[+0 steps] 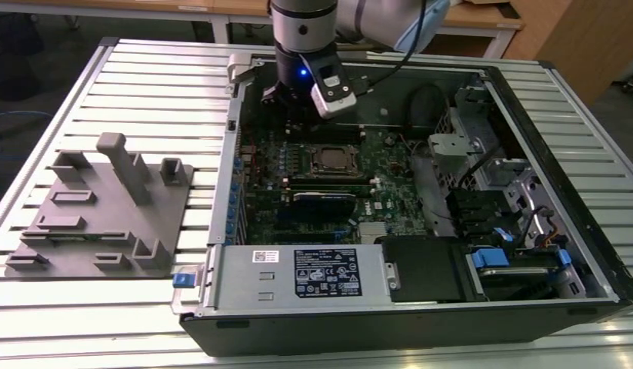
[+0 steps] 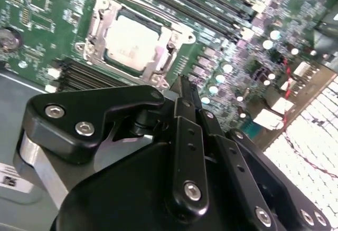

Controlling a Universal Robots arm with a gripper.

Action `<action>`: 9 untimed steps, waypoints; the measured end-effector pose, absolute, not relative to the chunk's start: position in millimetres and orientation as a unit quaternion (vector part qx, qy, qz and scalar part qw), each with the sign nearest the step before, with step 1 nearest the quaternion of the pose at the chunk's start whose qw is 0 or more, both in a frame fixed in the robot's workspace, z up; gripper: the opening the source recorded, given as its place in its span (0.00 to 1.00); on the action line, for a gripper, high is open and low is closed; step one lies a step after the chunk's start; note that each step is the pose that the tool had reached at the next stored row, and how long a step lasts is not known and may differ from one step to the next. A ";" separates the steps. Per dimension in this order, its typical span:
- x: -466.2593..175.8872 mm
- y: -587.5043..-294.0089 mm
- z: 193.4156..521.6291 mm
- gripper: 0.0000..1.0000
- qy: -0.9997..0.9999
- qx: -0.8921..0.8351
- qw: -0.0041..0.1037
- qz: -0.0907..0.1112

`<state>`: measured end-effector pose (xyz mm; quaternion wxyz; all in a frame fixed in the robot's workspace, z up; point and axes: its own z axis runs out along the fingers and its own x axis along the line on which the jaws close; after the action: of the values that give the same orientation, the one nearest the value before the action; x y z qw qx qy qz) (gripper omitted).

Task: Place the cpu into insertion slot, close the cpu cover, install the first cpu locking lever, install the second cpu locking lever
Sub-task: 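Install the first cpu locking lever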

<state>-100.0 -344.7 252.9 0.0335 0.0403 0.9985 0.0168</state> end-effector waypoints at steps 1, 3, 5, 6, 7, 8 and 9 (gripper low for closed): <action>-102.0 -344.7 252.8 0.11 0.998 0.040 0.034 0.017; -104.2 -344.7 252.8 0.11 0.998 0.040 0.034 0.017; -104.2 -344.7 254.3 0.11 0.998 0.040 0.034 0.017; -104.3 -344.7 256.1 0.11 0.998 0.040 0.034 0.017; -104.2 -344.7 258.2 0.11 0.998 0.040 0.034 0.017; -104.2 -344.7 260.2 0.11 0.998 0.040 0.034 0.017; -104.2 -344.7 261.7 0.11 0.998 0.040 0.034 0.017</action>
<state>-104.2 -344.7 261.7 0.0340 0.0403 0.9985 0.0168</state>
